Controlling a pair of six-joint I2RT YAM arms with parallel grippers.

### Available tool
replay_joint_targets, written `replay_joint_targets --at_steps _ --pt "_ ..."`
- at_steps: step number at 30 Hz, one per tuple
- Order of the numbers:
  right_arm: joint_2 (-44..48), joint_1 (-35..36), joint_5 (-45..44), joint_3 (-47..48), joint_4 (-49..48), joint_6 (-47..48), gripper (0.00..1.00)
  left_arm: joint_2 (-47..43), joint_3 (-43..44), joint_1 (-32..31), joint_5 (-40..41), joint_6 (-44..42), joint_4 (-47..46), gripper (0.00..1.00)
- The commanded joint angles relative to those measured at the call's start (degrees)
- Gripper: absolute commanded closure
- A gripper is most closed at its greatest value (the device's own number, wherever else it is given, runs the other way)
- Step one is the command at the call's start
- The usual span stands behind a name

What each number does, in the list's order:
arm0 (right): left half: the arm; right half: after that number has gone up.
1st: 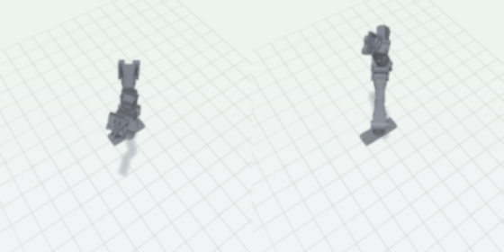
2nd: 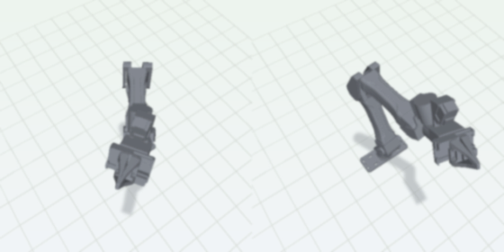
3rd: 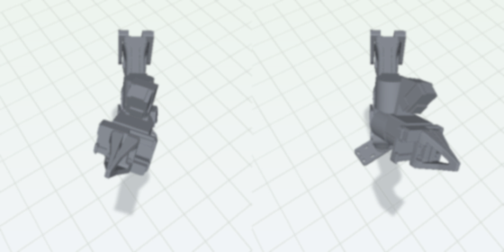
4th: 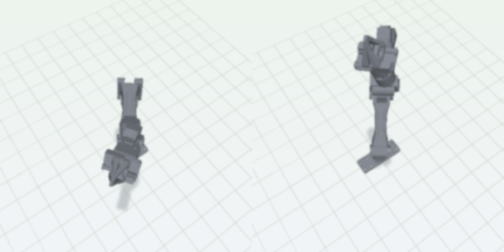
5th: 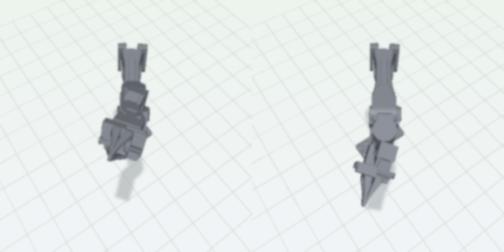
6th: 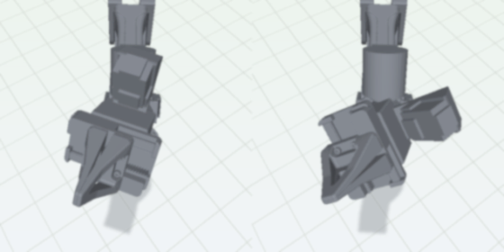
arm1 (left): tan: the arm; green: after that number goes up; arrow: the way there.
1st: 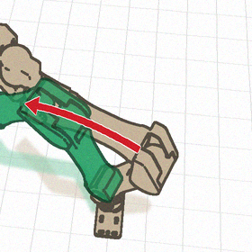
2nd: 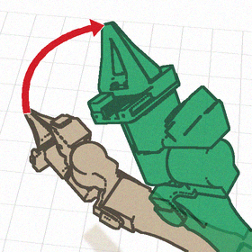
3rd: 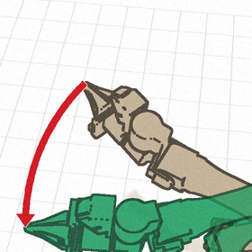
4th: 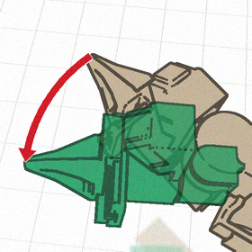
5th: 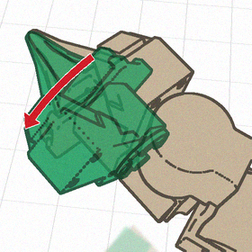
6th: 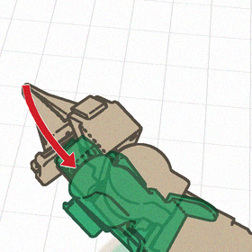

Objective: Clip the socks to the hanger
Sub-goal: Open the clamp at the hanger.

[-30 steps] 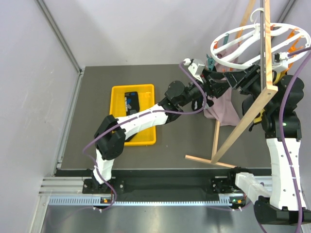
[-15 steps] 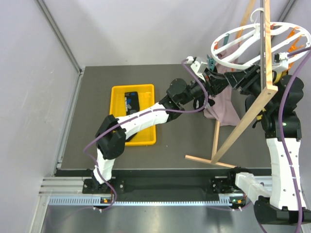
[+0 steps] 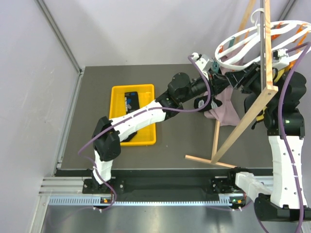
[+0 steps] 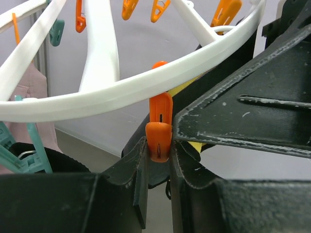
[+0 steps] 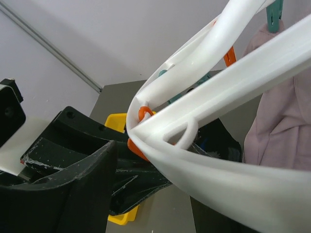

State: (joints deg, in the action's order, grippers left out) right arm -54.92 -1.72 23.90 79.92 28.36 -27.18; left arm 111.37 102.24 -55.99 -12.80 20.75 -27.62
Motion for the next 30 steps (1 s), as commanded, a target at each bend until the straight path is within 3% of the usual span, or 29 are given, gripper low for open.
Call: replay_joint_targets --at_steps 1,8,17,20,21,23,25,30 --pt "-0.45 0.49 1.41 3.4 -0.85 2.66 0.44 -3.0 2.7 -0.97 -0.39 -3.09 5.38 0.96" --pt "-1.69 1.28 0.97 4.63 0.64 3.62 0.46 -2.04 5.6 -1.93 0.23 -4.93 9.42 0.96" --pt "-1.78 3.47 -2.54 3.14 0.3 3.71 0.61 -2.3 5.78 -2.11 1.02 -5.46 10.83 0.94" --pt "-1.95 3.56 -2.54 3.05 0.38 3.36 0.78 -3.09 4.99 -2.11 2.51 -5.11 11.62 0.73" --pt "-2.04 3.65 -2.63 3.05 0.29 3.19 0.9 -3.87 3.86 -2.02 3.12 -4.93 11.62 0.62" --pt "-2.04 3.56 -3.24 2.61 0.29 2.84 1.0 -5.02 2.36 -2.02 3.65 -4.41 10.49 0.52" --pt "-1.77 3.56 -3.6 2.17 0.12 2.57 1.0 -6.78 0.08 -1.93 4.09 -4.32 9.52 0.44" --pt "-1.34 3.56 -3.95 1.2 -0.5 1.43 1.0 -9.06 -1.33 -1.23 3.57 -3.79 10.3 0.4"
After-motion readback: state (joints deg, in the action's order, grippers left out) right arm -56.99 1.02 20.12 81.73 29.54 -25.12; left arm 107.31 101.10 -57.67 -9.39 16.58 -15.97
